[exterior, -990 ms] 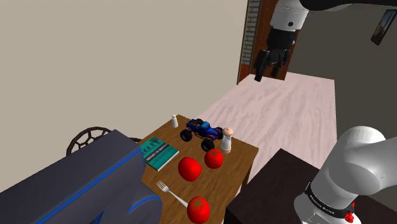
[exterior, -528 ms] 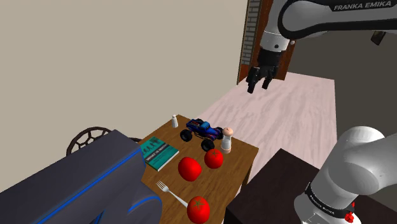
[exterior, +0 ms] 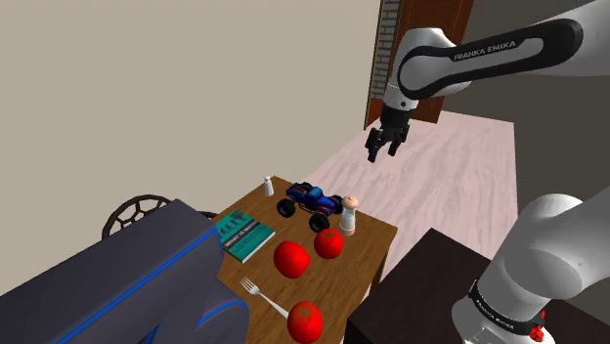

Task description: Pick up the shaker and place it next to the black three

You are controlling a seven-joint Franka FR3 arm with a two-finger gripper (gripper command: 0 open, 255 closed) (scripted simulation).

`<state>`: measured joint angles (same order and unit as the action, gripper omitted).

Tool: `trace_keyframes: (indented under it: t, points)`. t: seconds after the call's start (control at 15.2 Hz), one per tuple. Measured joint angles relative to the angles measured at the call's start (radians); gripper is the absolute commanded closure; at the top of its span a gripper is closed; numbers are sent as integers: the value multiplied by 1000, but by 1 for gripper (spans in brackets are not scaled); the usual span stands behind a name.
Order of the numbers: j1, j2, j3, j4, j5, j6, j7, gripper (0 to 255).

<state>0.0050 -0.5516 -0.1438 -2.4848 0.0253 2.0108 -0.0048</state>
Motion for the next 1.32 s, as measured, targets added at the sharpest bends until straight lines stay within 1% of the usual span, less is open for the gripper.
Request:
trace_keyframes:
  t: [0.4, 0.66, 0.86, 1.06, 1.32]
  points:
    - [8, 183, -60, -25, 34, 190, -86, 0]
    - [26, 346, -95, 5, 92, 307, -158, 0]
    - [33, 464, -119, 25, 153, 387, -232, 0]
    - [37, 596, -124, 73, 236, 451, -309, 0]
    - [14, 760, -109, 147, 347, 509, -417, 0]
